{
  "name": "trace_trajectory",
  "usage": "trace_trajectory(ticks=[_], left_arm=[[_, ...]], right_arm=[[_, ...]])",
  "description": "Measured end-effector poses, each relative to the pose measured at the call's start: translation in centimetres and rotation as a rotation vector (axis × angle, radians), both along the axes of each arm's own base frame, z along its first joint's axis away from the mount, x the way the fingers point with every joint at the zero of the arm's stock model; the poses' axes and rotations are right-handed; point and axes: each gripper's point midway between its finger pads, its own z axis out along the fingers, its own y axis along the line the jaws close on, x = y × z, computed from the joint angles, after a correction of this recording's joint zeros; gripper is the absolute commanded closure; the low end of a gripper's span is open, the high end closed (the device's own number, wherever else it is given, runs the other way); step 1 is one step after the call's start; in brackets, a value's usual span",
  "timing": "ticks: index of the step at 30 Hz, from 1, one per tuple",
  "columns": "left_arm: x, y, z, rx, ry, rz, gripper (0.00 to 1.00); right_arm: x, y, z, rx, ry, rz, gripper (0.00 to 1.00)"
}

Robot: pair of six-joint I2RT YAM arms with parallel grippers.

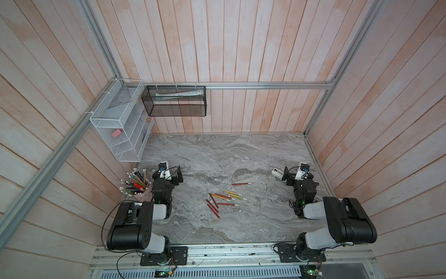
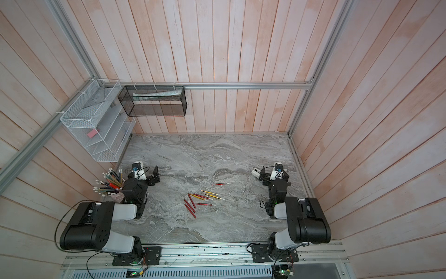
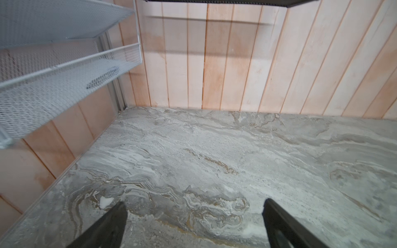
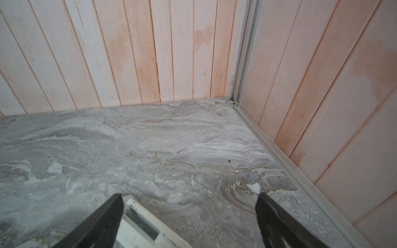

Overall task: Remove protective caps from carving knives
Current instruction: Pick up the carving knife from the center of the board.

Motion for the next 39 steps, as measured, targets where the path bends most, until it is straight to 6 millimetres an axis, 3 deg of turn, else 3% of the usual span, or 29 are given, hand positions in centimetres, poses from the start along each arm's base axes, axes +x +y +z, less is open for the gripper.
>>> trace_trajectory(ticks=[4,8,17,19,22,25,28,33,39], left_arm=[[0.0,0.6,6.0,-0.024,-0.108,0.090,0.00],[-0.2,0.7,10.3,-0.062,-0.155,0.160,0.00],[-0.9,1.7,11.6,-0.304,-0.019,0.316,0.00],[-1.6,1.7,12.0,-0.357,-0.003,0.322,0.00],[-2.9,1.5,12.1,-0.423,0.018,0.309,0.00],[-3.7,1.3,12.0,-0.464,0.042,0.279,0.02],[-4.0,0.5,10.7,-0.480,0.117,0.239,0.12],[-3.5,-1.7,7.7,-0.479,0.291,0.168,0.16],[-3.5,-5.4,5.2,-0.451,0.435,0.068,0.19]], right_arm=[[0.2,1.0,5.3,0.000,-0.111,-0.043,0.02],[-0.1,3.6,7.3,-0.012,-0.110,-0.054,0.02],[-0.6,10.9,9.5,-0.038,-0.021,0.036,0.02],[-0.6,12.1,9.9,-0.025,-0.009,0.061,0.12],[-0.3,14.4,9.0,-0.021,0.047,0.123,0.43],[0.2,16.6,6.8,-0.032,0.139,0.191,0.76],[0.2,18.3,4.1,-0.046,0.233,0.251,0.94],[-0.5,20.9,0.5,-0.074,0.367,0.345,1.00],[-0.7,22.5,-1.7,-0.035,0.479,0.400,1.00]])
